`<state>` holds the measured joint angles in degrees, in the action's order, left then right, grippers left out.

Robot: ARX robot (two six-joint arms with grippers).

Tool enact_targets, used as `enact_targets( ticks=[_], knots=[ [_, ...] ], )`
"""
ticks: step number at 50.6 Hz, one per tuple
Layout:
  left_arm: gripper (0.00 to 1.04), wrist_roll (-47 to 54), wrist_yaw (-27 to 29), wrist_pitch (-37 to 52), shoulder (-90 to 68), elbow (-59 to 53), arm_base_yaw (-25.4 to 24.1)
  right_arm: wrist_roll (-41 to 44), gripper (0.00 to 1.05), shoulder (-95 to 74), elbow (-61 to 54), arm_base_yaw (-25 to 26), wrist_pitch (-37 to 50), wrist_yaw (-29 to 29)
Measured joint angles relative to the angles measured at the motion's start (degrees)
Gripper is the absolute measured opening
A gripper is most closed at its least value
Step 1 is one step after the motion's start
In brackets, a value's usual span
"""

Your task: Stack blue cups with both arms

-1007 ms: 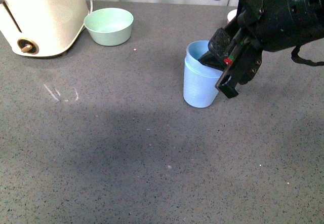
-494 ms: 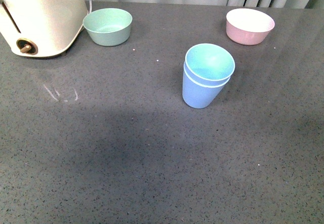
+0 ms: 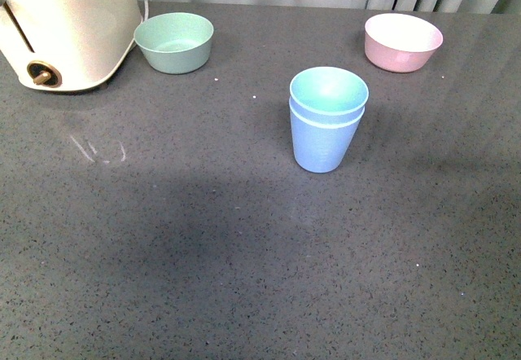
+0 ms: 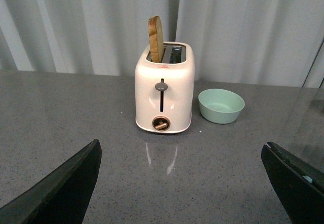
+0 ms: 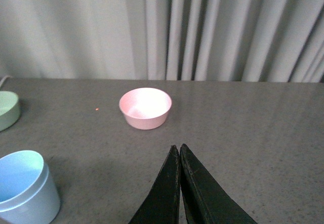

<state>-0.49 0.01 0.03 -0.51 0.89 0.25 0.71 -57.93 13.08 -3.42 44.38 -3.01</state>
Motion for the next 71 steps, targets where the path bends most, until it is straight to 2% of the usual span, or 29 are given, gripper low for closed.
enact_targets(
  ticks=[2,6,34,38,71],
  knots=[
    [0.96,0.00,0.00,0.00,0.00,0.00,0.00,-0.11,0.02,1.68,-1.31,1.75,-0.37,2.62],
    [0.96,0.00,0.02,0.00,0.00,-0.02,0.00,-0.11,0.02,4.94,-3.58,3.19,-1.36,2.75],
    [0.96,0.00,0.00,0.00,0.00,0.00,0.00,-0.11,0.02,20.96,-10.25,3.32,-10.88,3.02],
    [0.96,0.00,0.00,0.00,0.00,0.00,0.00,-0.13,0.02,22.01,-11.72,3.32,-9.38,2.86],
    [0.96,0.00,0.00,-0.02,0.00,-0.02,0.00,-0.13,0.02,40.37,-11.76,3.32,-26.73,3.04]
  ],
)
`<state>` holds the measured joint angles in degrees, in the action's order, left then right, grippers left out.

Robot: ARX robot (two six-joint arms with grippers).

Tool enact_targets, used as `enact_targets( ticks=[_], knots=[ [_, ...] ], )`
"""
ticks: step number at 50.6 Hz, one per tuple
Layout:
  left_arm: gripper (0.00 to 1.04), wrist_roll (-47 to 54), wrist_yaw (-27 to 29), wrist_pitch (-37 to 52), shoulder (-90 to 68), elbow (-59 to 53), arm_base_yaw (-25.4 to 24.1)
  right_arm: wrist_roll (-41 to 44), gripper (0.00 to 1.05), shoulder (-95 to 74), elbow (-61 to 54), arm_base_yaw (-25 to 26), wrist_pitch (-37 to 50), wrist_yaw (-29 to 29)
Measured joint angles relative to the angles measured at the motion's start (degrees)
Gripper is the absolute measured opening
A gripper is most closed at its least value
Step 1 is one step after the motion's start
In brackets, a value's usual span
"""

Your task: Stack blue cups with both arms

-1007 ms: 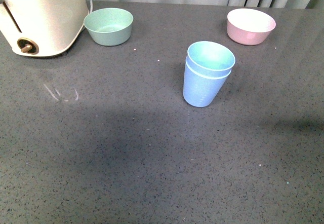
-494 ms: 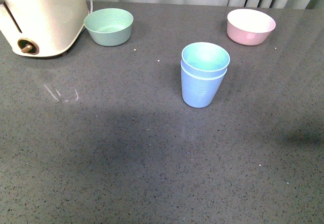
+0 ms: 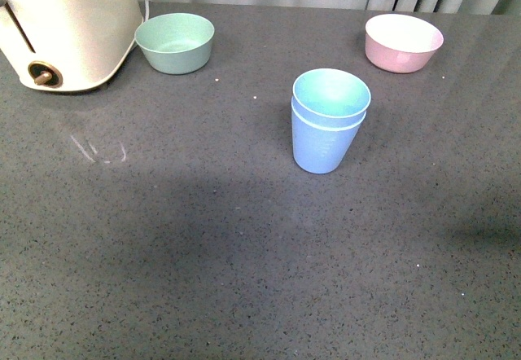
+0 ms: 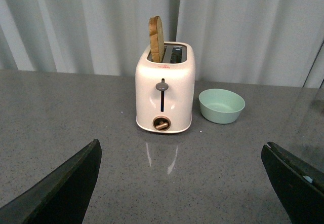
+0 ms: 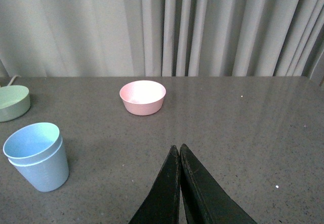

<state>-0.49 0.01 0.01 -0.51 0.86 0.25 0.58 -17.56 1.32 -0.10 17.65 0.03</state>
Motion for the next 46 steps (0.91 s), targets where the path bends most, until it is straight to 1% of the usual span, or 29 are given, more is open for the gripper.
enact_targets(
  ticks=[20,21,24,25,39,42,46],
  knots=[
    [0.96,0.00,0.02,0.02,0.00,0.02,0.00,0.00,0.02,7.34,0.00,0.00,-7.41,0.00],
    [0.96,0.00,0.02,0.00,0.00,0.02,0.00,0.00,0.02,8.11,0.02,0.00,-8.17,0.00],
    [0.96,0.00,0.02,0.00,0.00,0.02,0.00,0.00,0.02,14.19,0.04,0.02,-16.17,-0.07],
    [0.96,0.00,0.02,0.02,0.00,0.02,0.00,0.00,0.02,15.34,0.04,0.02,-16.90,-0.04],
    [0.96,0.00,0.00,0.00,0.00,0.02,0.00,0.00,0.02,17.16,0.04,0.00,-17.53,-0.02],
    [0.96,0.00,0.02,0.02,0.00,0.02,0.00,0.02,0.09,17.18,0.04,0.00,-17.53,-0.02],
    [0.96,0.00,0.00,0.00,0.00,0.02,0.00,0.02,0.22,17.18,0.04,0.00,-17.53,-0.02]
  ],
)
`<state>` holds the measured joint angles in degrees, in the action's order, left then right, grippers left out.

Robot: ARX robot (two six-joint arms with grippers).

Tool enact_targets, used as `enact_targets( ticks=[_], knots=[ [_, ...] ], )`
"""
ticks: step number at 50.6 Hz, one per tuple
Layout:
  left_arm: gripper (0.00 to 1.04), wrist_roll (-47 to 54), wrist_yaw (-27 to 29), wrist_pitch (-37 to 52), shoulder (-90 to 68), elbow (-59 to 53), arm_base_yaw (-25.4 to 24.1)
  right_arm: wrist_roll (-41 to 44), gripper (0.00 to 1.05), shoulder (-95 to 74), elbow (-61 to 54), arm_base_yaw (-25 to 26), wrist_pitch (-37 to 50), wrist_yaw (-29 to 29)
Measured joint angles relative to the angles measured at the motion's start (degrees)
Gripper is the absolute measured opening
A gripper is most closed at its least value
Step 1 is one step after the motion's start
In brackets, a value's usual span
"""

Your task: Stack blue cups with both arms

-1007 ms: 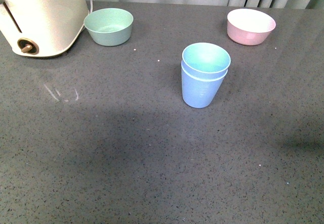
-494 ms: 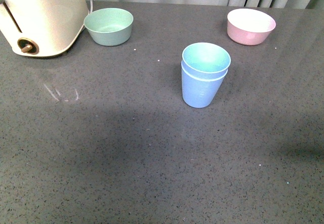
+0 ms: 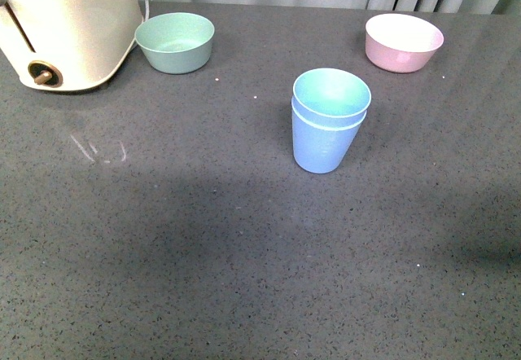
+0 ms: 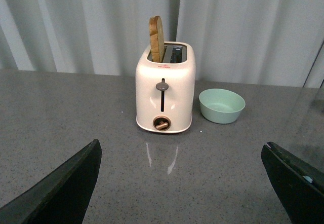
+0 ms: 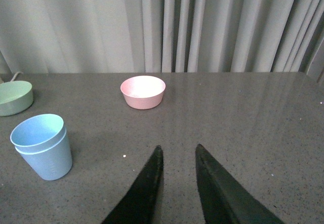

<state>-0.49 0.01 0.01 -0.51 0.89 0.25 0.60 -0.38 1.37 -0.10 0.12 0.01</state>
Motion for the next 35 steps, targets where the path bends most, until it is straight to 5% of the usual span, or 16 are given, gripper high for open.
enact_targets(
  ticks=[23,35],
  knots=[
    [0.96,0.00,0.00,0.00,0.00,-0.02,0.00,-0.02,0.96,0.02,0.00,0.00,0.00,0.00],
    [0.96,0.00,0.00,0.02,0.00,0.00,0.00,-0.07,0.96,0.02,0.00,0.00,0.00,0.00]
  ],
)
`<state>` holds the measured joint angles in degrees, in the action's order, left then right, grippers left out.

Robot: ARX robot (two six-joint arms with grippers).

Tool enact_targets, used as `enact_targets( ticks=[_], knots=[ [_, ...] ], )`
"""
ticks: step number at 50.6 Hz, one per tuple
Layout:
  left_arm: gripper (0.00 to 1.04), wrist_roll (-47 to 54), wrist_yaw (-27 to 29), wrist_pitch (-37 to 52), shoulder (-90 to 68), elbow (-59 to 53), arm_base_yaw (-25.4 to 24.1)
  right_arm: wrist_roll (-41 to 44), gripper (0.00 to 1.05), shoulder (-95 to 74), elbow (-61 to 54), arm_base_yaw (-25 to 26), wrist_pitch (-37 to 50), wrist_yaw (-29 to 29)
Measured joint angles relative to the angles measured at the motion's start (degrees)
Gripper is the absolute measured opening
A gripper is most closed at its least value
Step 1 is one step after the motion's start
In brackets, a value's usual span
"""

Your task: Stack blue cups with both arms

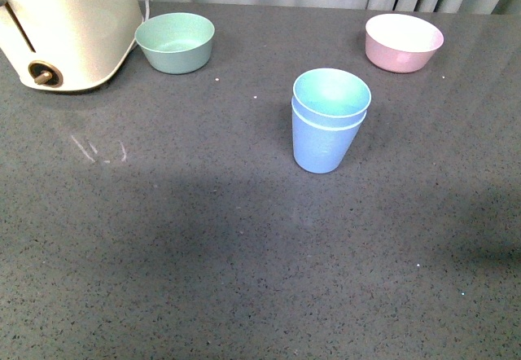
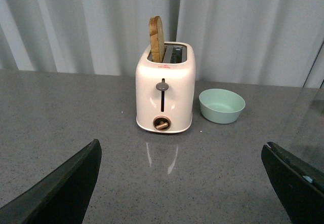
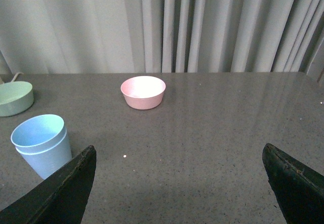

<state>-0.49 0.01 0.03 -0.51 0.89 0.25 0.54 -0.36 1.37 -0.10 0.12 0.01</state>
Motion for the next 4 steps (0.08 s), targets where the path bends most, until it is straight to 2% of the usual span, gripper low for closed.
enact_targets(
  ticks=[4],
  knots=[
    [0.96,0.00,0.02,-0.02,0.00,0.00,0.00,0.00,0.96,0.00,0.00,0.00,0.00,0.00]
  ],
)
